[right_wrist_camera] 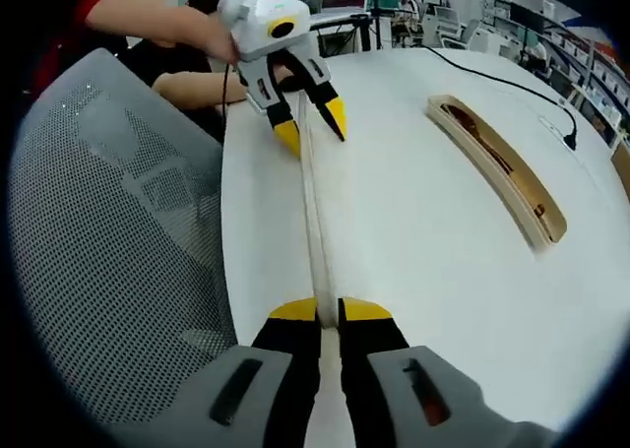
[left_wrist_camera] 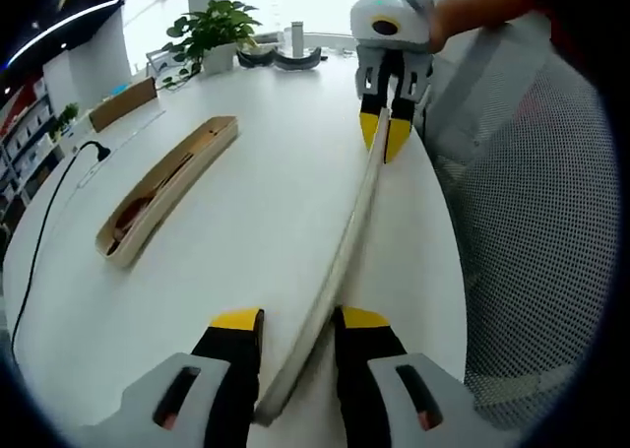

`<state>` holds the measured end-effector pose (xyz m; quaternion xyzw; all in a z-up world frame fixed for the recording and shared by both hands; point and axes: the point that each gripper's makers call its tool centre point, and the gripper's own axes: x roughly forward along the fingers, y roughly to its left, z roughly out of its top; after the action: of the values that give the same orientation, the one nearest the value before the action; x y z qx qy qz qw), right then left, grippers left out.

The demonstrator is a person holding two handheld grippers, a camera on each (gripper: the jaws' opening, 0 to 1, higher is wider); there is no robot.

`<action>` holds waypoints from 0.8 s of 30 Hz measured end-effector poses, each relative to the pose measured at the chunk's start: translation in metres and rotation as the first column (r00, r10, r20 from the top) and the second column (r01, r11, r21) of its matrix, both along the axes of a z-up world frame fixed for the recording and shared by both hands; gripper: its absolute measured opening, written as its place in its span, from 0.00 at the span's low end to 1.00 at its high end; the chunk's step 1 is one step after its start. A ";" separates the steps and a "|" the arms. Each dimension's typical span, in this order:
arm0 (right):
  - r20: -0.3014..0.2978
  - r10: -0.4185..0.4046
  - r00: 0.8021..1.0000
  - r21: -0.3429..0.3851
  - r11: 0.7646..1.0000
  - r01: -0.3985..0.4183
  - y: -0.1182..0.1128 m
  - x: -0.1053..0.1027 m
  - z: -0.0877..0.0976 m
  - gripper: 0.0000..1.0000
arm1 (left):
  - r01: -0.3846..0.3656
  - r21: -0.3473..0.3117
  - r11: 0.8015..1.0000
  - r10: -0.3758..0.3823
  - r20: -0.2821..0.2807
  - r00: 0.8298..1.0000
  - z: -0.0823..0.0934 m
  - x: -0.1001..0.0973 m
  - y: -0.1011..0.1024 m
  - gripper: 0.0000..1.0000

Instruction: Arrange the utensils inside the cutlery case until each visible utensil rests in its matching compartment.

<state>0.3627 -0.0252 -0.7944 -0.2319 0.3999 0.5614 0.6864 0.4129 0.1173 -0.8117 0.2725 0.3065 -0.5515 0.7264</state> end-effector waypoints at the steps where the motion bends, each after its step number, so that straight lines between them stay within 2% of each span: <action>1: -0.008 -0.009 1.000 0.004 1.000 0.009 0.001 0.001 0.002 0.03 | -0.005 -0.001 1.000 0.005 0.005 1.000 0.000 0.000 0.000 0.30; 4: -0.057 -0.118 0.991 0.017 0.993 0.119 0.000 0.009 0.004 0.05 | -0.012 -0.009 1.000 0.012 0.016 1.000 0.000 0.001 0.000 0.30; 6: -0.095 -0.204 0.974 0.063 0.976 0.210 0.002 0.016 0.009 0.06 | -0.005 -0.012 1.000 0.005 0.041 0.999 0.001 0.000 0.001 0.30; 7: -0.084 -0.210 0.974 0.098 0.971 0.218 0.005 0.020 0.014 0.06 | -0.006 -0.011 1.000 0.006 0.046 0.999 0.001 -0.001 0.000 0.30; 8: -0.086 -0.213 0.973 0.099 0.970 0.221 0.005 0.020 0.015 0.06 | -0.005 -0.007 1.000 0.005 0.060 0.998 0.002 -0.001 0.000 0.30; 14: -0.149 -0.224 0.963 0.125 0.962 0.243 0.014 0.012 0.020 0.06 | -0.012 0.000 1.000 0.012 0.096 0.995 0.003 0.003 0.000 0.33; 16: -0.236 -0.264 0.935 0.146 0.942 0.302 0.021 0.007 0.027 0.06 | -0.014 0.007 1.000 0.013 0.123 0.992 0.004 0.006 0.001 0.39; 18: -0.267 -0.255 0.929 0.168 0.937 0.305 0.023 0.003 0.032 0.05 | 0.003 0.007 1.000 -0.004 0.138 0.990 0.005 0.003 0.000 0.41; 19: -0.306 -0.274 0.912 0.165 0.928 0.334 0.024 0.001 0.034 0.05 | 0.016 0.010 1.000 -0.017 0.141 0.990 0.005 0.001 0.000 0.42; 20: -0.362 -0.294 0.884 0.153 0.917 0.368 0.024 -0.002 0.035 0.05 | 0.023 0.010 1.000 -0.024 0.146 0.989 0.005 -0.001 -0.001 0.43; 23: -0.407 -0.322 0.855 0.137 0.903 0.406 0.022 -0.001 0.036 0.06 | 0.022 0.005 1.000 -0.023 0.157 0.987 0.006 0.000 -0.002 0.46; 24: -0.446 -0.340 0.828 0.125 0.892 0.433 0.023 -0.002 0.036 0.06 | 0.018 0.000 1.000 -0.018 0.165 0.986 0.006 0.001 -0.002 0.47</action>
<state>0.3605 -0.0027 -0.7581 0.0560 0.5094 0.4868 0.7073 0.4138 0.1148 -0.8056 0.3195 0.2426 -0.5339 0.7443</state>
